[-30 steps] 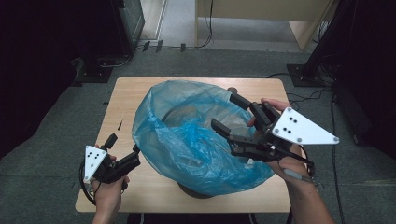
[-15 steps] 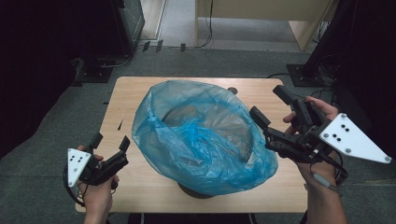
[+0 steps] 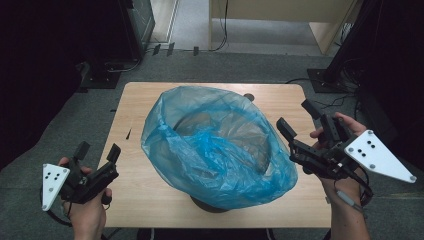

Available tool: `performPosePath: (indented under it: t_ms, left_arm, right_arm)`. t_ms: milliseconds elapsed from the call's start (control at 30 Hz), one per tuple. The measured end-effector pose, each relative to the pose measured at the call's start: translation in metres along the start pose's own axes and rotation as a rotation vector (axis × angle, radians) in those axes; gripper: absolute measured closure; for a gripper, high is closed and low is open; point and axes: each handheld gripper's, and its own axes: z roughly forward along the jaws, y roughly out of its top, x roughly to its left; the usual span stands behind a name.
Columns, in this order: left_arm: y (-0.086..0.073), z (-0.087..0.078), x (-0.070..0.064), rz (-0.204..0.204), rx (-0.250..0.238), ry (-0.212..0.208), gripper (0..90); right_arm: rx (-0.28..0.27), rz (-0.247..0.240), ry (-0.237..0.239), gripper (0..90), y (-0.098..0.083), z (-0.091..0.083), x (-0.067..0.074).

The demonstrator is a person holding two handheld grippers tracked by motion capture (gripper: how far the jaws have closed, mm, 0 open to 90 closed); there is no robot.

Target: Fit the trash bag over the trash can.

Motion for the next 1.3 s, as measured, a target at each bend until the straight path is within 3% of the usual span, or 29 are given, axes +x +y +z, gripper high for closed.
performPosePath:
  t_ms: [267, 500, 667, 700, 933, 1000, 1100, 1233, 1300]
  left_arm:
    - [0.02, -0.008, -0.022, -0.018, -0.041, -0.088, 10.2]
    - [0.031, -0.01, -0.045, -0.004, -0.053, -0.17, 10.2]
    - [0.033, -0.004, -0.055, 0.003, -0.014, -0.213, 10.2]
    - [0.032, -0.001, -0.057, -0.017, 0.003, -0.241, 10.2]
    - [0.028, 0.003, -0.066, -0.009, 0.012, -0.324, 11.2]
    - [0.027, 0.003, -0.069, -0.004, 0.02, -0.335, 18.8]
    - [0.024, 0.004, -0.073, 0.001, 0.029, -0.364, 40.7]
    - [0.022, 0.004, -0.075, 0.007, 0.049, -0.389, 59.7]
    - [0.019, 0.003, -0.076, 0.015, 0.06, -0.403, 68.7]
  right_arm:
    - [0.045, 0.029, -0.052, 29.3, -0.019, -0.004, -0.008]
    - [0.079, 0.069, -0.074, 31.3, -0.033, -0.005, -0.011]
    - [0.098, 0.119, -0.06, 34.8, -0.042, -0.006, -0.011]
    - [0.103, 0.127, -0.054, 36.1, -0.044, -0.006, -0.011]
    - [0.153, 0.169, -0.055, 44.1, -0.053, -0.006, -0.011]
    - [0.163, 0.185, -0.049, 45.9, -0.056, -0.006, -0.012]
    - [0.179, 0.209, -0.021, 50.6, -0.057, -0.006, -0.01]
    - [0.216, 0.172, 0.004, 65.3, -0.059, -0.005, -0.006]
    - [0.246, 0.177, 0.022, 76.8, -0.06, -0.004, -0.005]
